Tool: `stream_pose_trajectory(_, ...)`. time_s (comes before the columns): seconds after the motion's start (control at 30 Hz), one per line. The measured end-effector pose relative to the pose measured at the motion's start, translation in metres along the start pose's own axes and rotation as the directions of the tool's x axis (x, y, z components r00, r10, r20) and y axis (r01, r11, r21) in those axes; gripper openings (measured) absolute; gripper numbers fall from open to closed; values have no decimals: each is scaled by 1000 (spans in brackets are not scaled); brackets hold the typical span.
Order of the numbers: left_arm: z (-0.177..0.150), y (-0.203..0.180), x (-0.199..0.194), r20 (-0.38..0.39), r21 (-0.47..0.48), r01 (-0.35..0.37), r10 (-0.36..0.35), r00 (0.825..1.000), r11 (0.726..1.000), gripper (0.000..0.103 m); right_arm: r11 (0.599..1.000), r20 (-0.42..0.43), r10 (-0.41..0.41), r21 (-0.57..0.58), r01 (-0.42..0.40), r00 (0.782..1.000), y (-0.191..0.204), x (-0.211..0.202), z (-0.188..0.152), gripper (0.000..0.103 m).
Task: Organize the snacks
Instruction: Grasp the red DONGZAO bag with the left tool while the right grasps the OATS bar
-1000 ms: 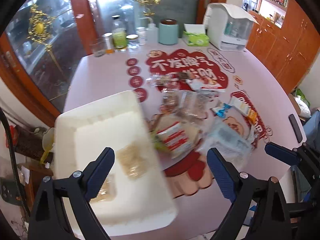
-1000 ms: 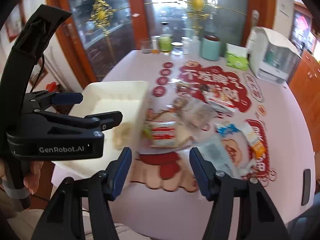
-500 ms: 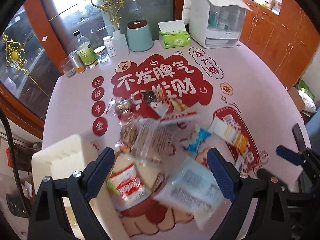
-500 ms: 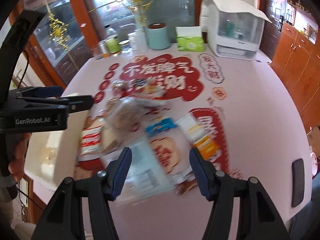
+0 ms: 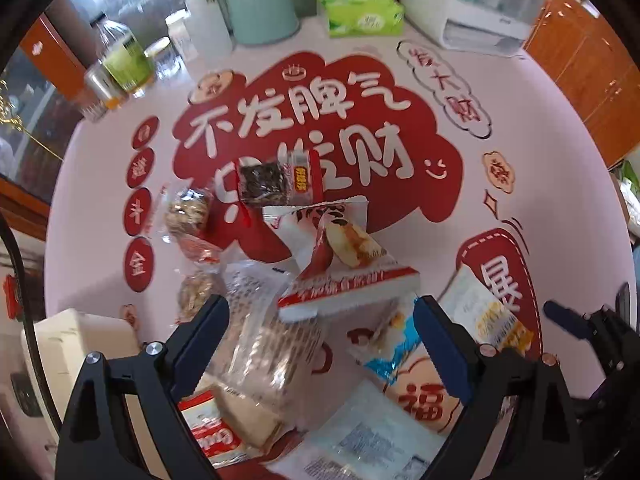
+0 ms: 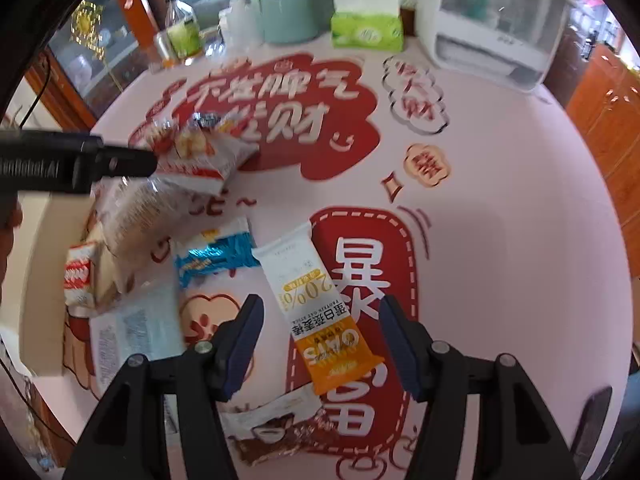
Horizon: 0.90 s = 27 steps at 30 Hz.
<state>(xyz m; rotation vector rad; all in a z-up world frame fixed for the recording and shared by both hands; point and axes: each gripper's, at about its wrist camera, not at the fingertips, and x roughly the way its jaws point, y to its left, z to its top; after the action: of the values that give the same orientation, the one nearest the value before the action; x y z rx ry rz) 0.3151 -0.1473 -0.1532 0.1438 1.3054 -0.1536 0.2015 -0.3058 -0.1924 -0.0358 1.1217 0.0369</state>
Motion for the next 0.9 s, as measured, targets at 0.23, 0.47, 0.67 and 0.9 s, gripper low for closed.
stream_pose_trajectory(0.23,24,-4,38,-59,-43,28,-31,998,999,93,996,-78,1,-93,-9,997,2,40,-3,60)
stream_pose_trajectory(0.47,31,1,81,-132,-99,20,-33,991,995,85,999,-48,-12,-48,10,999,-16,50,4,40)
stream_pose_trajectory(0.67,30,3,96,-134,-121,21,-37,990,992,53,999,-21,-31,-41,31,999,-15,53,3,40)
stream_pose_trajectory(0.9,21,-11,82,-71,-94,7,-14,997,996,45,1000,-20,-22,2,22,1000,-17,55,5,39)
